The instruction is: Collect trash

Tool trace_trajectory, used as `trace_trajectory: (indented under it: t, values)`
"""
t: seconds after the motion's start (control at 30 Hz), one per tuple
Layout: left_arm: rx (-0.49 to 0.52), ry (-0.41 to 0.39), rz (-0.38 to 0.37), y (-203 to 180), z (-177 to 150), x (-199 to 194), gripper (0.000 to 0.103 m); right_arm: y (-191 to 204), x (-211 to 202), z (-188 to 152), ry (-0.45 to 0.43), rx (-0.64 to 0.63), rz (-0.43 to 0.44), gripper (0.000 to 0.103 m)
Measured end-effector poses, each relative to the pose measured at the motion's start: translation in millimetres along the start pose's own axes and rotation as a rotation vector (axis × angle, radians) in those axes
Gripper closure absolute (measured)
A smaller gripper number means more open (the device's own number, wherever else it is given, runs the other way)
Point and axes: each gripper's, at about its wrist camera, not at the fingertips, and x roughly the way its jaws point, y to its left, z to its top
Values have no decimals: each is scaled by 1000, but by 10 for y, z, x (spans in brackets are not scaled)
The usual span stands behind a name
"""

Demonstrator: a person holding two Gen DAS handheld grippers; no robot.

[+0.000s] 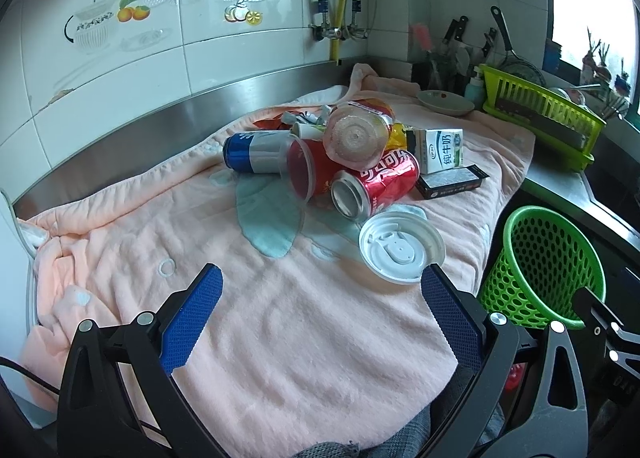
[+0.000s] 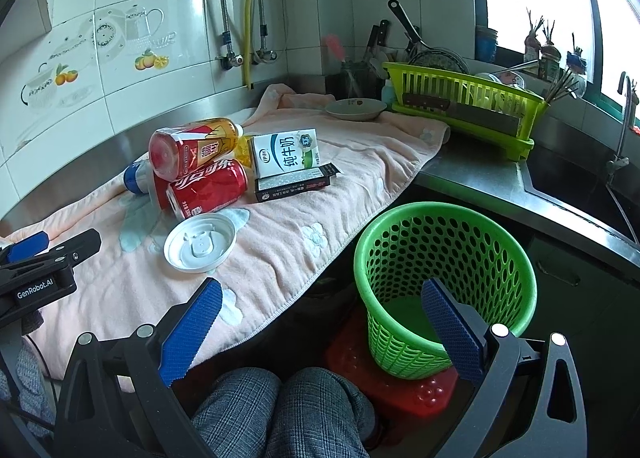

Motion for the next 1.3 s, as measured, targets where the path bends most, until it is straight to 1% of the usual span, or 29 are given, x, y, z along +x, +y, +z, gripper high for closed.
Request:
trace_trajectory:
  t: [0.37,0.47,0.83,1.3]
  values:
    - [-21,7,25,147,92,97,5,90,128,77,18,-41,27,6]
    - [-30,10,37,211,124,131,5,126,181,96,27,-53,51,6]
    - [-62,14,80,441,268,237,5,434,499,167,87,-142,200,6]
    - [-103,31,101,644,440,405,5,858,976,258,155,-279,325,6]
